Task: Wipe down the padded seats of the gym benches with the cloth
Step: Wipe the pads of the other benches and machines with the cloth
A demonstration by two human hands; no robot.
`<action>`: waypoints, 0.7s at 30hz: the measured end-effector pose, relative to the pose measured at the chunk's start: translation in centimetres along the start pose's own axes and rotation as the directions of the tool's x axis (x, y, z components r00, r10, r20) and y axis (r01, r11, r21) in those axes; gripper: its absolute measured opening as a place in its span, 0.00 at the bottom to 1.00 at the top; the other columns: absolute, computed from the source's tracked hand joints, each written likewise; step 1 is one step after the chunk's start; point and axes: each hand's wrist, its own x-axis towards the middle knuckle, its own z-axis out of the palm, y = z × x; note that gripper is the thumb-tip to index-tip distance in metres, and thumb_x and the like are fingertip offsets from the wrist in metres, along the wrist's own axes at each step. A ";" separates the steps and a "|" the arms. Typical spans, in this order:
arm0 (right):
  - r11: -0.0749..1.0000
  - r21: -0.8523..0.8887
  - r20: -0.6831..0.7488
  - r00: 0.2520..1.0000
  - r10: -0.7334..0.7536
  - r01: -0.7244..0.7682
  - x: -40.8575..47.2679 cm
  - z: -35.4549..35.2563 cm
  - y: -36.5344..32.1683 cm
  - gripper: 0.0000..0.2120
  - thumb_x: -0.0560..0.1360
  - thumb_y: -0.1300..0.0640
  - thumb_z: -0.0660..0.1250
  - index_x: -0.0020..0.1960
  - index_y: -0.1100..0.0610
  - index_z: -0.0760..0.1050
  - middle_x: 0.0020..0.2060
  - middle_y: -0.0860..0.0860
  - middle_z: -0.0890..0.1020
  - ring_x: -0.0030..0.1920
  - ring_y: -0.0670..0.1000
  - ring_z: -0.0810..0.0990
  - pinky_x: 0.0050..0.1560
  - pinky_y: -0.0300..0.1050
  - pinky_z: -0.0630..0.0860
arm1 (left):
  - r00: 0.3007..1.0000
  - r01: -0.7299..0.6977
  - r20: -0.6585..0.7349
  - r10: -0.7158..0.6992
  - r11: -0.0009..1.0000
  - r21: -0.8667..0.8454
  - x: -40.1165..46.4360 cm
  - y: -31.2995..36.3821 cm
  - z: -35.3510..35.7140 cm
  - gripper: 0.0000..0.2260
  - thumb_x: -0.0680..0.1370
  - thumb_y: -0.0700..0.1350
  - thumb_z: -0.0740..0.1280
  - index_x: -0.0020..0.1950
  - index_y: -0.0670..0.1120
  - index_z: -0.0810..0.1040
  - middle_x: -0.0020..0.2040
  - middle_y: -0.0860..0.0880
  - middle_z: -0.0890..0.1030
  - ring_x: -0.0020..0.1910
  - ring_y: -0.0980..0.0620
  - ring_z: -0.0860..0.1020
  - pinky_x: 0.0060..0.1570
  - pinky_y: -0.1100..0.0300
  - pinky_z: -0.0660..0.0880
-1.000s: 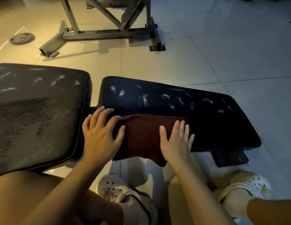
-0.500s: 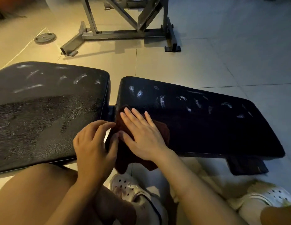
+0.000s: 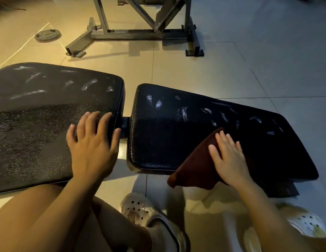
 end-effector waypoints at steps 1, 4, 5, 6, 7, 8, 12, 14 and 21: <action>1.000 0.000 -0.010 1.000 -0.019 0.019 -0.1 0.2 -1.1 0.37 0.77 0.33 0.37 0.79 0.53 0.50 0.79 0.48 0.51 0.77 0.44 0.44 0.77 0.47 0.40 | 0.999 0.026 -0.022 -0.027 0.999 -0.026 0.0 0.0 0.0 0.25 0.79 0.59 0.51 0.71 0.48 0.69 0.70 0.42 0.68 0.74 0.43 0.60 0.70 0.40 0.54; 0.987 0.039 0.007 0.988 -0.156 0.155 -0.7 0.6 -4.9 0.35 0.73 0.36 0.33 0.77 0.49 0.43 0.77 0.44 0.46 0.75 0.41 0.40 0.76 0.43 0.38 | 0.998 -0.008 -0.054 0.007 1.000 -0.029 0.0 0.1 -0.1 0.23 0.80 0.56 0.52 0.69 0.46 0.71 0.68 0.42 0.71 0.73 0.42 0.63 0.69 0.41 0.57; 0.975 0.060 0.028 0.976 -0.216 0.214 -0.8 0.7 -6.3 0.33 0.74 0.37 0.33 0.76 0.48 0.41 0.76 0.42 0.44 0.75 0.41 0.39 0.77 0.44 0.38 | 0.998 -0.029 -0.057 0.027 0.999 -0.025 0.0 0.2 0.0 0.22 0.80 0.55 0.53 0.68 0.46 0.72 0.67 0.42 0.72 0.72 0.42 0.64 0.68 0.42 0.58; 0.956 0.081 0.044 0.957 -0.286 0.282 -0.8 0.8 -7.8 0.32 0.75 0.37 0.34 0.76 0.48 0.41 0.75 0.41 0.44 0.76 0.41 0.39 0.77 0.45 0.39 | 0.998 -0.034 -0.061 0.032 0.999 -0.028 -0.1 0.3 0.0 0.21 0.80 0.54 0.54 0.68 0.45 0.73 0.67 0.42 0.73 0.71 0.42 0.66 0.67 0.42 0.59; 0.930 0.100 0.055 0.932 -0.360 0.353 -0.7 0.9 -9.6 0.31 0.76 0.38 0.36 0.76 0.48 0.42 0.76 0.42 0.44 0.76 0.41 0.39 0.78 0.45 0.39 | 0.997 -0.031 -0.067 0.029 0.999 -0.035 -0.1 0.3 0.0 0.21 0.80 0.54 0.54 0.67 0.45 0.73 0.66 0.42 0.73 0.70 0.41 0.67 0.66 0.42 0.60; 0.900 0.114 0.062 0.901 -0.430 0.421 -0.6 1.1 -11.3 0.31 0.77 0.38 0.38 0.78 0.49 0.44 0.77 0.43 0.45 0.77 0.42 0.40 0.77 0.45 0.38 | 0.997 -0.029 -0.075 0.026 0.999 -0.040 -0.1 0.3 -0.1 0.21 0.80 0.53 0.54 0.66 0.44 0.74 0.65 0.42 0.74 0.69 0.41 0.68 0.65 0.42 0.61; 0.826 0.130 0.060 0.827 -0.559 0.548 -0.1 1.7 -14.8 0.29 0.83 0.42 0.50 0.80 0.50 0.48 0.79 0.45 0.47 0.77 0.42 0.40 0.75 0.42 0.35 | 0.995 -0.059 -0.077 0.055 0.997 -0.044 -0.3 0.5 -0.3 0.21 0.79 0.53 0.54 0.66 0.43 0.73 0.64 0.41 0.75 0.65 0.39 0.71 0.62 0.41 0.64; 0.848 0.116 0.041 0.850 -0.525 0.518 0.2 1.6 -13.6 0.32 0.81 0.37 0.50 0.80 0.49 0.48 0.79 0.44 0.47 0.77 0.41 0.40 0.76 0.43 0.36 | 0.995 -0.081 -0.062 0.078 0.996 -0.045 -0.5 0.5 -0.4 0.21 0.79 0.53 0.54 0.66 0.43 0.73 0.64 0.41 0.75 0.65 0.39 0.71 0.62 0.42 0.64; 0.997 0.048 0.025 0.998 -0.065 0.064 1.3 0.1 -1.2 0.45 0.71 0.25 0.38 0.80 0.51 0.47 0.79 0.46 0.47 0.78 0.46 0.45 0.76 0.45 0.40 | 0.992 -0.114 -0.066 0.108 0.990 -0.086 -0.7 0.4 -0.5 0.22 0.79 0.53 0.55 0.68 0.43 0.71 0.63 0.40 0.75 0.63 0.39 0.71 0.61 0.42 0.65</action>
